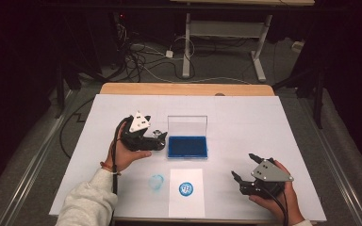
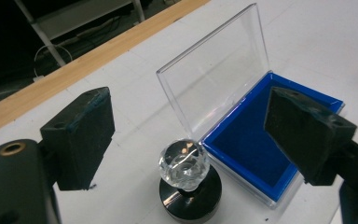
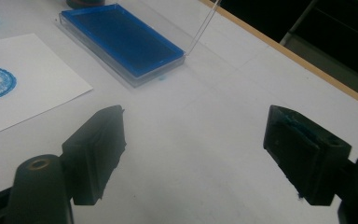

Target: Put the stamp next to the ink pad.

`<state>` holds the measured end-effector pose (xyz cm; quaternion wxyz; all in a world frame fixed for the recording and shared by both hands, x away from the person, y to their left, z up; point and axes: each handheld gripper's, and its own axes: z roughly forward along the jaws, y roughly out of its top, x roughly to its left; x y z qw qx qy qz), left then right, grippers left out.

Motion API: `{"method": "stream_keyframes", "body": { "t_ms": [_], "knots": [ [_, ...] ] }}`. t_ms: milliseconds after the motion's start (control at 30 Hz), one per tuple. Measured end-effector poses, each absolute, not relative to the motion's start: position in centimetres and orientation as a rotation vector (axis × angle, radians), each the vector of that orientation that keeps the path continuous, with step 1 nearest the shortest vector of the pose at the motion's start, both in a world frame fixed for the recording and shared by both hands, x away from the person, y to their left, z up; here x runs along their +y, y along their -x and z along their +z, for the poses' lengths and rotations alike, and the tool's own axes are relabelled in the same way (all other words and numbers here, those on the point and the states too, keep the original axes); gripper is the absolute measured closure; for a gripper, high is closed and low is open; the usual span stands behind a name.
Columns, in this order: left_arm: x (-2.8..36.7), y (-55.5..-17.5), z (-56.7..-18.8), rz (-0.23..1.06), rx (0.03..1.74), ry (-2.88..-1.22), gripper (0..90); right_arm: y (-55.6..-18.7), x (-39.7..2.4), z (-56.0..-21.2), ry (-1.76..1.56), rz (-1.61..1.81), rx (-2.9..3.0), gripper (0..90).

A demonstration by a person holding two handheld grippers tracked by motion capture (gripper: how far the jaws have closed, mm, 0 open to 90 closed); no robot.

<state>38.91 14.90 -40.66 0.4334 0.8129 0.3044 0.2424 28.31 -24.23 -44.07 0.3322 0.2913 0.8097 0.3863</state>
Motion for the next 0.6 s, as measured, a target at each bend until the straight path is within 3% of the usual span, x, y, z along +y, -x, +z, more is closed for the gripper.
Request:
{"method": "stream_keyframes", "body": {
  "t_ms": [600],
  "knots": [
    [14.0, -35.8, -39.2, 0.678, 0.620, -2.052, 15.9, -28.2, -24.3, -43.8, -0.768, 1.006, 2.098, 21.7]
  ]
}}
